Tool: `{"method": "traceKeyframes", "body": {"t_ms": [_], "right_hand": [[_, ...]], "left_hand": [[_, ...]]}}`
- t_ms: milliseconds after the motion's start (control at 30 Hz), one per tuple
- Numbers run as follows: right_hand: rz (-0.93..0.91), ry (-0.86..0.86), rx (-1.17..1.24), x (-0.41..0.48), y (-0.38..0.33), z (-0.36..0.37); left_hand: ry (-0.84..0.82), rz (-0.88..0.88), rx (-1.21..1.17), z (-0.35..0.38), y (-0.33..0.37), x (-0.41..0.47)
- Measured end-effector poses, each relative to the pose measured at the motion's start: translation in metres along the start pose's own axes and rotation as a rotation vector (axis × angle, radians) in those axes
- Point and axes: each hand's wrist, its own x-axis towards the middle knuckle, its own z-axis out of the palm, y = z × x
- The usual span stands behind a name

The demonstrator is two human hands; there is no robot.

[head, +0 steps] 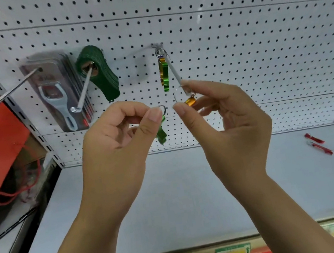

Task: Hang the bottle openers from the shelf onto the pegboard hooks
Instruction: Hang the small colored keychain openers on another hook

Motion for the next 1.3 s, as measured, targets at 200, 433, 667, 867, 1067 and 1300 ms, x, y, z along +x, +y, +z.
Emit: {"method": "traceKeyframes", "body": {"t_ms": [200, 433, 667, 867, 1067, 1300], "right_hand": [[-0.003, 0.039, -0.108, 0.001, 0.01, 0.005], [-0.039, -0.05, -0.146, 0.003, 0.019, -0.015], [-0.067, -0.003, -0.103, 0.003, 0.007, -0.035], [-0.103, -0.08, -0.075, 0.005, 0.0, -0.036], [-0.155, -0.145, -0.188, 0.007, 0.001, -0.029], [-0.136, -0.133, -0.203, 0.01, 0.001, -0.023]], "left_hand": [[-0.015, 0.015, -0.028, -0.005, 0.004, 0.005], [-0.109, 0.002, -0.132, 0.011, 0.013, 0.012], [-0.168, -0.051, -0.208, 0.03, 0.013, 0.017], [-0.138, -0.114, -0.216, 0.033, 0.007, 0.024], [-0.091, -0.111, -0.135, 0.035, -0.003, 0.034], [-0.076, -0.02, -0.021, 0.037, -0.016, 0.066]]}}
